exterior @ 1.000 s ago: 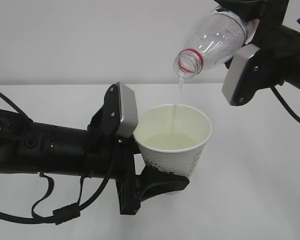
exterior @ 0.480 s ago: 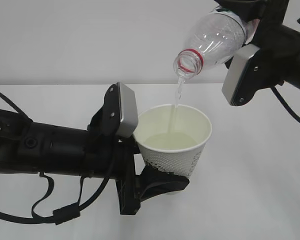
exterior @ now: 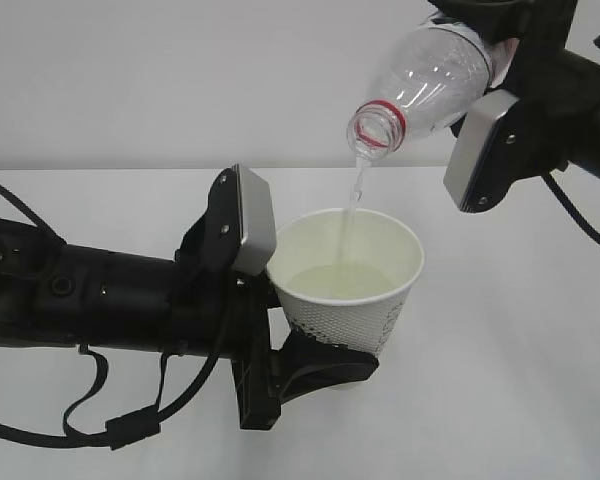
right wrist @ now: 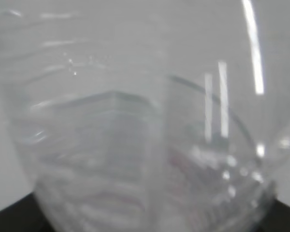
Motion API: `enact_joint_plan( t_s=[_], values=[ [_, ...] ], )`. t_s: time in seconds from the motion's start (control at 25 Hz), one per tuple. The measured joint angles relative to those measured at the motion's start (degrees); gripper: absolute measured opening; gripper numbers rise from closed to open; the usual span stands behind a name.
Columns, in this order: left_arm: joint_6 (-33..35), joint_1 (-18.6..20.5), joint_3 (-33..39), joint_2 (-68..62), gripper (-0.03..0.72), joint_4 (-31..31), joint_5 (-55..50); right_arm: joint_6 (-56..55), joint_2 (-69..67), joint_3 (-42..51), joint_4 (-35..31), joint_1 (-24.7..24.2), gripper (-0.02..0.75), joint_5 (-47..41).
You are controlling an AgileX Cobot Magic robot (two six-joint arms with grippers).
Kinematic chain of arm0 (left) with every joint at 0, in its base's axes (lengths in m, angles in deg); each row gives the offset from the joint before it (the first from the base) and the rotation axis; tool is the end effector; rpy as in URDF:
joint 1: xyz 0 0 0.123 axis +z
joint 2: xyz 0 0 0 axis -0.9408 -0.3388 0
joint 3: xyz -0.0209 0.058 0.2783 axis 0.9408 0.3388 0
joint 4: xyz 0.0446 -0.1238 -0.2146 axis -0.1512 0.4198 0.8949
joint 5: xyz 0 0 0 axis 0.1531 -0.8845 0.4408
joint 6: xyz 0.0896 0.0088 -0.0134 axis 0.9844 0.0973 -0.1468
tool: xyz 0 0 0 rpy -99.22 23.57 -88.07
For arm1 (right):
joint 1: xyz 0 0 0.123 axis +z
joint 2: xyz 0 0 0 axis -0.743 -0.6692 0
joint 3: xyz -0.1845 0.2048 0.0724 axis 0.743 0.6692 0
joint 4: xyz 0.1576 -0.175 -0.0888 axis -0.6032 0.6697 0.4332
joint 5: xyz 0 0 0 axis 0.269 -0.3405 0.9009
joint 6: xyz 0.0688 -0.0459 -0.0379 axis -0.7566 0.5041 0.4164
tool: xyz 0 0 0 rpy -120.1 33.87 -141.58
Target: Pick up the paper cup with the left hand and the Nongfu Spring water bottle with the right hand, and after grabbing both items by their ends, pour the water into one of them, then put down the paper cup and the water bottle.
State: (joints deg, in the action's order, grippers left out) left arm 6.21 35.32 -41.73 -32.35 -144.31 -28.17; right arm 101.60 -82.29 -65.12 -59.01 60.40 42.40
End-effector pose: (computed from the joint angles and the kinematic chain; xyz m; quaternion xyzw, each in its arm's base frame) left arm 0.2296 -0.2336 0.1692 0.5292 0.6271 -0.3653 0.4397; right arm 0.3006 0.1037 0.2642 -0.5927 0.2808 -0.3563 0.6655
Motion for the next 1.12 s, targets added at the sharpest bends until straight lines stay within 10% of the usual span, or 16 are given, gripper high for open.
enact_joint_plan(
  t_s=[1.12],
  values=[
    [0.0,0.0,0.0,0.0,0.505,0.0,0.0,0.7,0.09,-0.12,0.0,0.0,0.477,0.34]
  ],
)
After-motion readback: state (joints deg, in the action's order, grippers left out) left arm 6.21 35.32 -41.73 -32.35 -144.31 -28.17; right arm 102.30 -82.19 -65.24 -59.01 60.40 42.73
